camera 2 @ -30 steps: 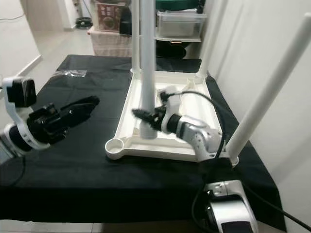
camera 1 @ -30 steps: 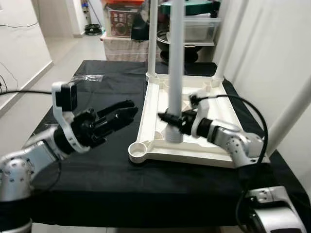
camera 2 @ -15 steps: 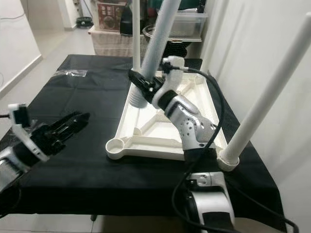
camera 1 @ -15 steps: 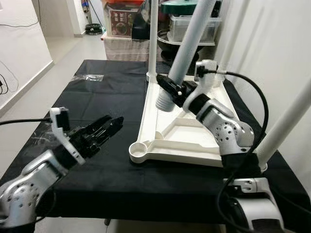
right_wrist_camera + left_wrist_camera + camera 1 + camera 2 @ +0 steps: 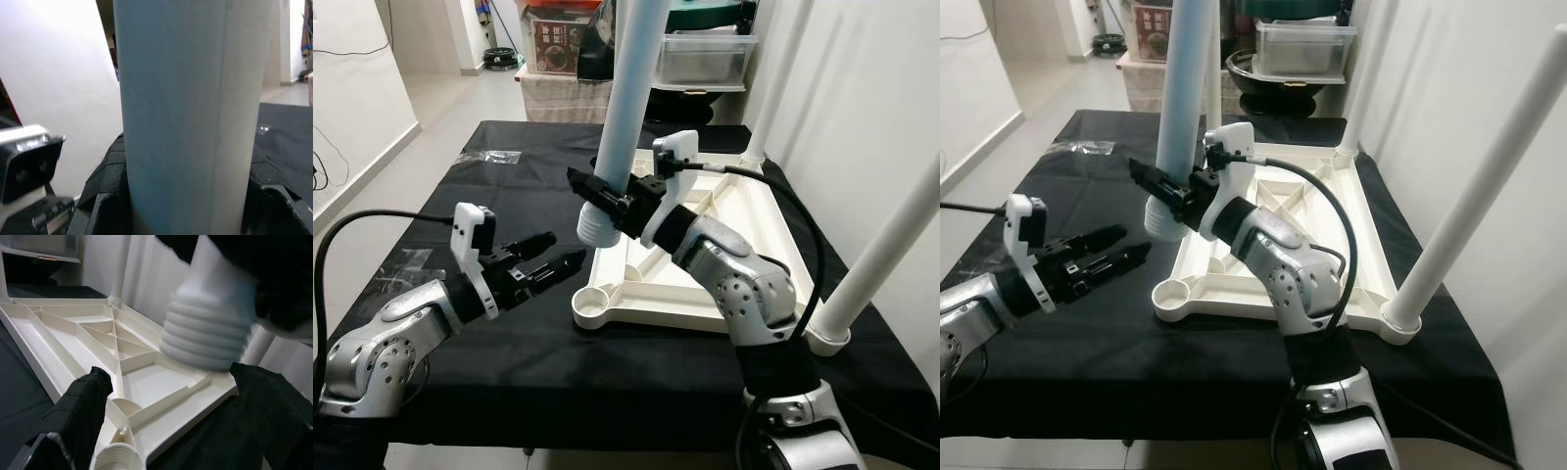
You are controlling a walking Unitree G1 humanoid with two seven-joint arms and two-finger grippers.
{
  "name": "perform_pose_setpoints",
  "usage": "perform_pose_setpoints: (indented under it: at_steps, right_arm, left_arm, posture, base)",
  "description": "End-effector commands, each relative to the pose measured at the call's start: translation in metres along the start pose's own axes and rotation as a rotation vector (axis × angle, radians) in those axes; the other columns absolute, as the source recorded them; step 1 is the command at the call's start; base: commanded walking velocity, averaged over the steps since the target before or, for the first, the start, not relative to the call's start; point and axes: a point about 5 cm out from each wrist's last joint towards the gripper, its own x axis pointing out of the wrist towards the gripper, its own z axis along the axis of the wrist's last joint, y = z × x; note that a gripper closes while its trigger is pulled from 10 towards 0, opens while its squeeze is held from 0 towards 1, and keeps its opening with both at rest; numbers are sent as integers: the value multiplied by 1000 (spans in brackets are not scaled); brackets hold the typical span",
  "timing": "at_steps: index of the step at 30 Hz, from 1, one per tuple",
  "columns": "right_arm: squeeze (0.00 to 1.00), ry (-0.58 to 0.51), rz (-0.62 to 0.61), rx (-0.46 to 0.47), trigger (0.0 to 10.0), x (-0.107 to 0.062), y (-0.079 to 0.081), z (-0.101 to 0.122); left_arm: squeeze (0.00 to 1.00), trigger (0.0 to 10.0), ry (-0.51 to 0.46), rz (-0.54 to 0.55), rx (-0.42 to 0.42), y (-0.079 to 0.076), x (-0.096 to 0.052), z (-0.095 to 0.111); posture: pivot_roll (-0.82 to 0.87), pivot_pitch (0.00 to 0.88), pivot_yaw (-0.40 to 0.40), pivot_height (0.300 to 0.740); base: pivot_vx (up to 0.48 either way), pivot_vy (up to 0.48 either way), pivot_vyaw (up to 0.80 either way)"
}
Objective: Building children table
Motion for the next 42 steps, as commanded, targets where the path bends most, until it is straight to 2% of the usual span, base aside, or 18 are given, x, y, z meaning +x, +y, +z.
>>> perform_pose_setpoints:
  at_steps: [1,4,7,11,12,14,22,26,27,28,29,30,42]
  right_arm:
    - [0,6,21,-21,0,1,6,0]
    - [0,31,20,-21,0,1,8,-5]
    - [0,38,21,-19,0,1,8,-6]
    - [0,43,31,5,0,2,13,-7]
    - [0,41,36,9,0,4,15,-7]
    - [0,41,41,7,0,5,16,-6]
    - [0,33,102,4,0,8,28,-3]
    - [0,38,113,10,0,7,31,-4]
    - [0,46,117,18,0,6,32,-6]
    - [0,50,122,21,0,6,34,-8]
    - [0,50,122,21,0,6,34,-8]
    - [0,54,127,24,0,5,35,-10]
    - [0,76,123,32,0,4,36,-16]
  left_arm:
    - [0,10000,8,-6,23,1,2,1]
    - [0,10000,-8,-79,13,-5,10,2]
    - [0,10000,-8,-96,12,-6,12,1]
    - [0,10000,31,-143,13,-7,17,-7]
    - [0,10000,62,-196,-3,-11,19,-12]
    - [0,10000,80,-222,-11,-14,19,-14]
    - [0,10000,75,-174,11,-5,21,-16]
    - [0,10000,36,-143,40,-2,22,-12]
    - [0,5255,2,-121,50,1,23,-8]
    - [0,3569,-11,-121,52,1,23,-7]
    - [0,3569,-11,-121,52,1,23,-7]
    - [0,0,-17,-129,56,0,24,-5]
    - [0,0,-14,-170,83,-5,27,-3]
  posture:
    - [8,0,-35,740]
    - [8,0,-38,740]
    - [8,0,-38,740]
    - [-2,0,-35,740]
    - [-9,0,-28,740]
    - [-9,0,-28,740]
    - [-8,0,-27,740]
    - [-5,0,-34,740]
    - [-5,0,-34,740]
    - [-5,0,-34,740]
    - [-5,0,-34,740]
    - [-5,0,-35,740]
    - [-3,0,-34,740]
  base:
    - [0,0,0]
    - [0,0,0]
    - [0,0,0]
    - [0,0,0]
    - [0,0,0]
    - [0,0,0]
    - [0,0,0]
    - [0,0,0]
    - [0,0,0]
    - [0,0,0]
    - [0,0,0]
    - [0,0,0]
    - [0,0,0]
